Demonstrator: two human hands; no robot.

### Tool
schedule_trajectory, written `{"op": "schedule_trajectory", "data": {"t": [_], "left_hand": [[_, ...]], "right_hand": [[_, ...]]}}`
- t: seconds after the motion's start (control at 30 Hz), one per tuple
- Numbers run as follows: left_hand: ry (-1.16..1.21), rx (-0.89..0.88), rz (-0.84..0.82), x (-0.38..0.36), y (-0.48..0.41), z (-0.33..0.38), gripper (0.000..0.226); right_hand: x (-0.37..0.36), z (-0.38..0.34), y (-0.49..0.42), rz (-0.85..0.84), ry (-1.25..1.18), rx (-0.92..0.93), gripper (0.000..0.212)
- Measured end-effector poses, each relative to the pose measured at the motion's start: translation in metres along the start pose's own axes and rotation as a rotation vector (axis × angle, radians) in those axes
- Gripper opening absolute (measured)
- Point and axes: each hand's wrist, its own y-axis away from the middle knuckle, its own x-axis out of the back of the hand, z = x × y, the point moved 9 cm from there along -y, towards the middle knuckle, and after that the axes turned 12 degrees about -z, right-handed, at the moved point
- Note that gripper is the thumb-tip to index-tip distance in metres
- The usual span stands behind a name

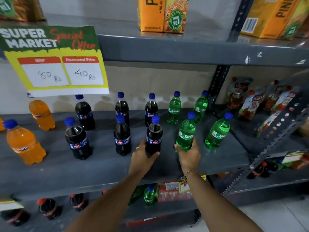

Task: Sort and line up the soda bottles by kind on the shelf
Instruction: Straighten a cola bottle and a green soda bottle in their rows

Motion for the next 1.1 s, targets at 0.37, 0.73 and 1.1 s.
{"op": "schedule_trajectory", "data": {"t": [0.37, 0.73, 1.1], "left_hand": [[-0.168, -0.033, 0.122, 0.093, 0.103, -0.036, 0.031], [0.044, 0.267, 0.804, 0.361, 0.199, -0.186, 0.057], [0.098, 0.363, 0.568, 0.427, 0.173, -0.246, 0.05]], "right_hand": [[-0.064, -0.055, 0.131, 0.112, 0.069, 0.304, 0.014], [-0.34, -0.197, 0.236, -0.61, -0.092, 0.386, 0.046], [-0.406, -0.189, 0.221, -0.576, -0.12, 0.121, 0.06]]}}
